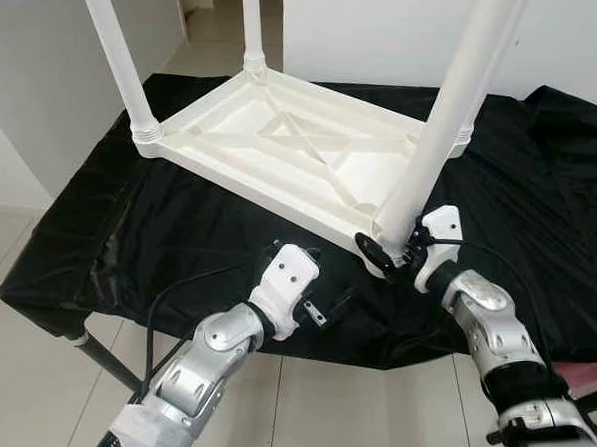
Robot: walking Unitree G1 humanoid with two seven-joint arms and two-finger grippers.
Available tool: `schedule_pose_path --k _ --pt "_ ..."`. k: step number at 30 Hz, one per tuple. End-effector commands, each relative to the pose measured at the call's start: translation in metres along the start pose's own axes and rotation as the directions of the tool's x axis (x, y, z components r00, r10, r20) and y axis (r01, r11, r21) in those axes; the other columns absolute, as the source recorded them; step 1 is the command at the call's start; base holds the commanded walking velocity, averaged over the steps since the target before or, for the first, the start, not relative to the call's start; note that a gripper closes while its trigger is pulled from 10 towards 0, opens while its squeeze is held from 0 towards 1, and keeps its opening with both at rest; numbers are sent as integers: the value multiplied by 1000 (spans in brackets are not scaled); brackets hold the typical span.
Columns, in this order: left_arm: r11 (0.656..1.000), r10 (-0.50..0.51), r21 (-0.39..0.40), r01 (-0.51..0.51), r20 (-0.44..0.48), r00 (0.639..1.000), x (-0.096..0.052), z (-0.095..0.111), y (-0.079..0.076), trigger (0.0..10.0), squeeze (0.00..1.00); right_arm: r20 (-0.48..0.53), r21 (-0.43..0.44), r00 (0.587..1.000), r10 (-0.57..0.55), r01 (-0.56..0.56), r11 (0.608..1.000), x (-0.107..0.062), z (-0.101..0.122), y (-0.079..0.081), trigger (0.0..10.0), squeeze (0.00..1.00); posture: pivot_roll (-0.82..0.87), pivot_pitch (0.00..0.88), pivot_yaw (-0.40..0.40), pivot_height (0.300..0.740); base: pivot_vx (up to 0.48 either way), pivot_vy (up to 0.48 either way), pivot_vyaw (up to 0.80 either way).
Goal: Building children table
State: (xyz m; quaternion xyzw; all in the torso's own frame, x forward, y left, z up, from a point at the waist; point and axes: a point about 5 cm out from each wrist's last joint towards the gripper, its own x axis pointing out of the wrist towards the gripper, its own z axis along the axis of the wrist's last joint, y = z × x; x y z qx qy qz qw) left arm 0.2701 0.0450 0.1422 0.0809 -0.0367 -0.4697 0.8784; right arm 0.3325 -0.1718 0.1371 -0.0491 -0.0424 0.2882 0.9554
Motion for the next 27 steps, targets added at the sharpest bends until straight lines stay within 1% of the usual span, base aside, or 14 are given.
schedule_pose_path --k 1,2,3,5,6,17,18,20,21,23,26,27 --pt "992 -126 19 126 -8 992 1 1 -5 10000 0 -14 -11 1000 24 -25 1000 1 -3 0 10000 0 -3 68 -3 740 0 0 0" --pt "992 -126 21 126 -7 992 1 1 -5 10000 0 -15 -10 999 33 -33 999 3 -3 0 4824 0 -3 68 -3 740 0 0 0" --pt "992 -126 22 126 -7 992 1 1 -5 10000 0 -19 -12 999 36 -37 999 4 -3 -2 745 0 1 63 -6 740 0 0 0" --pt "992 -126 22 126 -7 992 1 1 -5 10000 0 -20 -12 999 38 -38 999 4 -3 -3 745 0 1 63 -6 740 0 0 0" --pt "992 -126 23 126 -7 992 1 1 -5 10000 0 -22 -8 999 41 -41 999 5 -4 -4 0 0 3 62 -8 740 0 0 0" --pt "993 -118 21 118 -9 993 0 -1 -6 10000 0 -43 5 997 65 -64 998 2 -11 -8 0 0 9 51 -20 740 0 0 0" --pt "993 -119 20 119 -9 993 0 -1 -7 10000 0 -43 8 998 55 -54 998 2 -12 -8 5176 0 9 51 -20 740 0 0 0" --pt "993 -119 20 119 -9 993 0 -1 -7 10000 0 -43 8 998 55 -54 998 2 -12 -8 5176 0 9 51 -20 740 0 0 0" --pt "993 -120 19 120 -9 993 0 -1 -7 10000 0 -43 17 998 42 -41 999 2 -13 -8 10000 0 6 49 -20 740 0 0 0" --pt "993 -120 19 120 -9 993 0 -1 -7 10000 0 -43 17 998 42 -41 999 2 -13 -8 10000 0 6 49 -20 740 0 0 0" --pt "992 -125 20 125 -8 992 0 -1 -8 10000 0 -81 25 992 -96 98 995 -1 -16 -6 10000 0 0 45 -25 740 0 0 0" --pt "992 -125 20 125 -8 992 0 -1 -8 10000 0 -81 25 992 -96 98 995 -1 -16 -6 10000 0 0 45 -25 740 0 0 0"
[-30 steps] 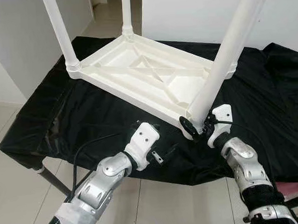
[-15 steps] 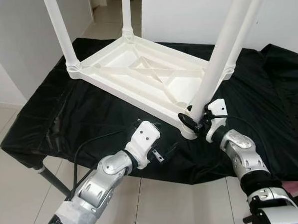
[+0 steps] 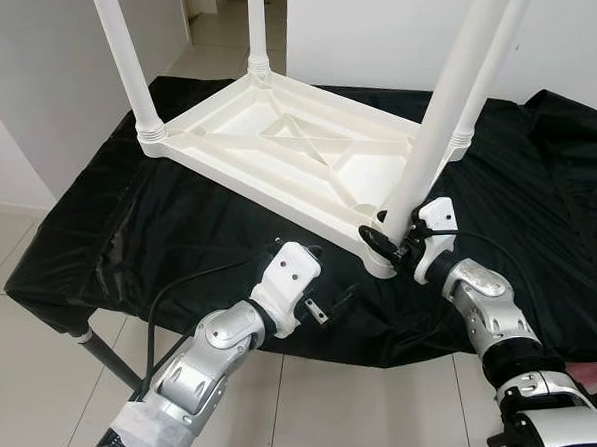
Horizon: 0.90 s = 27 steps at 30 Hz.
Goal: Building children table
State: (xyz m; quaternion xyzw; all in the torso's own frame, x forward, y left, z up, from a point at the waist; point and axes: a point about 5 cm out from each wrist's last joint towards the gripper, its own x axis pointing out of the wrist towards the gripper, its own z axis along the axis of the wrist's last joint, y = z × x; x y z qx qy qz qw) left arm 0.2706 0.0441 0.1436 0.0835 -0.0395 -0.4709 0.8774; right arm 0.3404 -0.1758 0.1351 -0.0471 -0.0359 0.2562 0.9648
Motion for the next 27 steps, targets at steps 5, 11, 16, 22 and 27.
schedule_pose_path --k 5,11,16,22,27 --pt "992 -128 10 128 -10 992 -1 -3 -10 10000 0 -72 61 986 -154 158 986 -8 -14 9 10000 0 -3 42 -25 740 0 0 0" --pt "991 -131 12 131 -10 991 0 -4 -10 10000 0 -61 88 939 -339 343 935 -12 -12 17 10000 0 -3 35 -29 740 0 0 0" --pt "991 -130 11 131 -10 991 0 -4 -10 10000 0 -63 85 844 -532 536 840 -17 -11 22 10000 0 -1 34 -34 740 0 0 0" --pt "992 -129 6 129 -11 992 -2 -5 -12 10000 0 -75 134 704 -706 709 693 -20 -9 44 10000 0 5 38 -33 740 0 0 0" --pt "991 -134 6 134 -15 991 -3 -6 -14 10000 0 -96 139 732 -675 681 719 -19 -9 49 10000 0 9 42 -37 740 0 0 0"
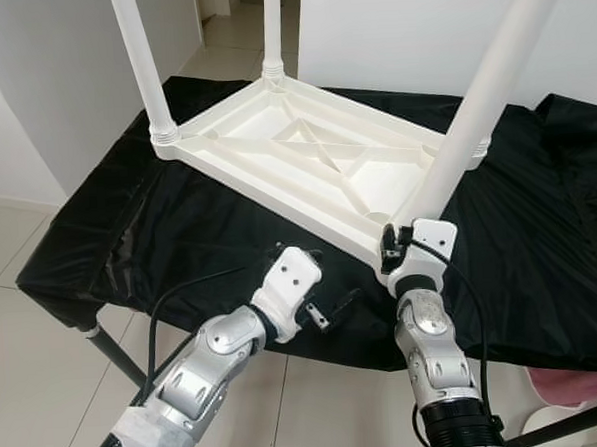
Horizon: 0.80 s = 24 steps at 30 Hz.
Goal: Building children table
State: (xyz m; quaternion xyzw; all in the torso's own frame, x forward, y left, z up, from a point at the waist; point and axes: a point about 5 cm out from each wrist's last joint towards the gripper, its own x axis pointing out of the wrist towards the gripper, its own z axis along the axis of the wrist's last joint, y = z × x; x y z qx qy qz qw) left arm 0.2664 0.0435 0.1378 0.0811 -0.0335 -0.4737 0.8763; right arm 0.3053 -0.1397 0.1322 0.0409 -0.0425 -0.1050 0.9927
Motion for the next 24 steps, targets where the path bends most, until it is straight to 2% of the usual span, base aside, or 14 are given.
schedule_pose_path --k 1,5,6,7,14,16,20,21,22,23,24 --pt "992 -125 17 125 -8 992 -1 -1 -8 10000 0 -66 -1 998 -24 24 1000 -5 -12 -5 10000 0 9 42 -36 740 0 0 0" --pt "993 -118 16 118 -7 993 -1 0 -7 10000 0 -66 8 998 -25 25 1000 -6 -10 -3 10000 0 8 43 -36 740 0 0 0" --pt "993 -118 13 118 -7 993 -1 -1 -8 10000 0 -43 21 999 -14 15 1000 -7 -5 1 10000 651 7 45 -36 740 0 0 0" --pt "993 -120 14 120 -7 993 -1 -1 -9 10000 0 -35 26 999 -11 12 1000 -7 -3 0 10000 1000 7 46 -36 740 0 0 0" --pt "993 -118 11 118 -5 993 -1 -1 -9 10000 0 -10 33 999 45 -45 998 -4 1 -7 10000 1000 2 47 -37 740 0 0 0" --pt "993 -117 14 117 -4 993 0 0 -9 10000 0 5 23 987 162 -162 987 1 4 -13 10000 1000 1 48 -37 740 0 0 0" --pt "993 -114 14 114 -3 993 0 0 -7 10000 0 12 -1 976 216 -216 976 5 5 -19 10000 1000 2 48 -37 740 0 0 0" --pt "994 -112 14 112 -3 994 -1 0 -7 10000 0 19 -17 972 235 -234 972 7 6 -21 10000 780 2 48 -36 740 0 0 0" --pt "994 -111 15 111 -3 994 0 0 -6 10000 0 17 -24 961 275 -275 961 8 6 -21 10000 243 2 48 -34 740 0 0 0" --pt "994 -111 15 111 -3 994 0 0 -6 10000 0 17 -24 961 275 -275 961 8 6 -21 10000 243 2 48 -34 740 0 0 0" --pt "994 -111 15 111 -4 994 -1 0 -6 10000 0 18 -36 950 311 -310 950 9 6 -21 10000 0 2 48 -34 740 0 0 0"
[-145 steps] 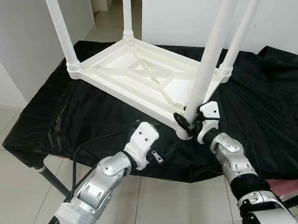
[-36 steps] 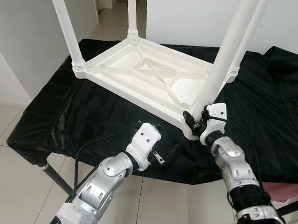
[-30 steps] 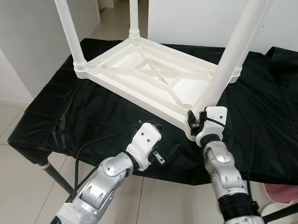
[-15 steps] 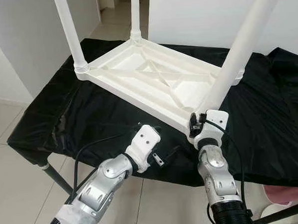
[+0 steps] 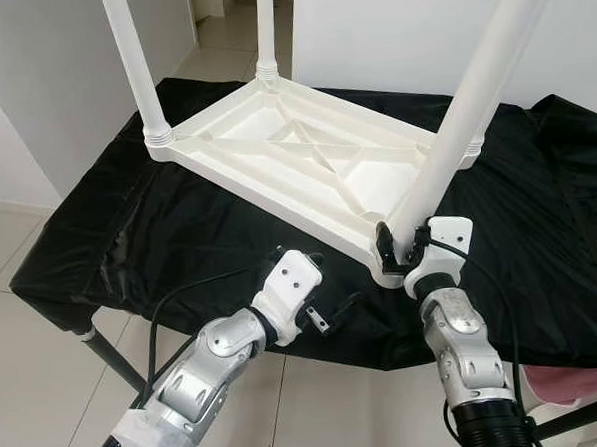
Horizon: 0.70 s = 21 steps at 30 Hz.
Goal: Building children table
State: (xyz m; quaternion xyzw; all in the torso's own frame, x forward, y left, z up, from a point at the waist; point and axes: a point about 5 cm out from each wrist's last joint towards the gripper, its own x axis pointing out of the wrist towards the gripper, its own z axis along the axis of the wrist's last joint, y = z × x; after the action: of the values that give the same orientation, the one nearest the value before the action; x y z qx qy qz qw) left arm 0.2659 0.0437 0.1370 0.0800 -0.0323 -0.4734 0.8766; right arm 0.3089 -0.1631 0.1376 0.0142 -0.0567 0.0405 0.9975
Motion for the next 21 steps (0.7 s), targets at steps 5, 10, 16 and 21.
schedule_pose_path --k 5,10,16,21 --pt "994 -110 21 110 -2 994 0 1 -5 10000 0 8 -27 983 186 -185 982 6 0 3 10000 0 1 49 -30 740 0 0 0" --pt "994 -108 22 108 -1 994 0 2 -3 10000 0 -23 -67 943 333 -334 940 13 0 1 10000 0 -2 51 -26 740 0 0 0" --pt "994 -105 25 105 0 994 0 3 -1 10000 0 -100 -93 900 425 -433 896 24 -9 -6 3882 0 6 57 -21 740 0 0 0" --pt "995 -100 27 100 -2 995 -1 4 1 10000 0 -118 -96 892 437 -448 889 26 -13 -10 0 0 8 60 -21 740 0 0 0"
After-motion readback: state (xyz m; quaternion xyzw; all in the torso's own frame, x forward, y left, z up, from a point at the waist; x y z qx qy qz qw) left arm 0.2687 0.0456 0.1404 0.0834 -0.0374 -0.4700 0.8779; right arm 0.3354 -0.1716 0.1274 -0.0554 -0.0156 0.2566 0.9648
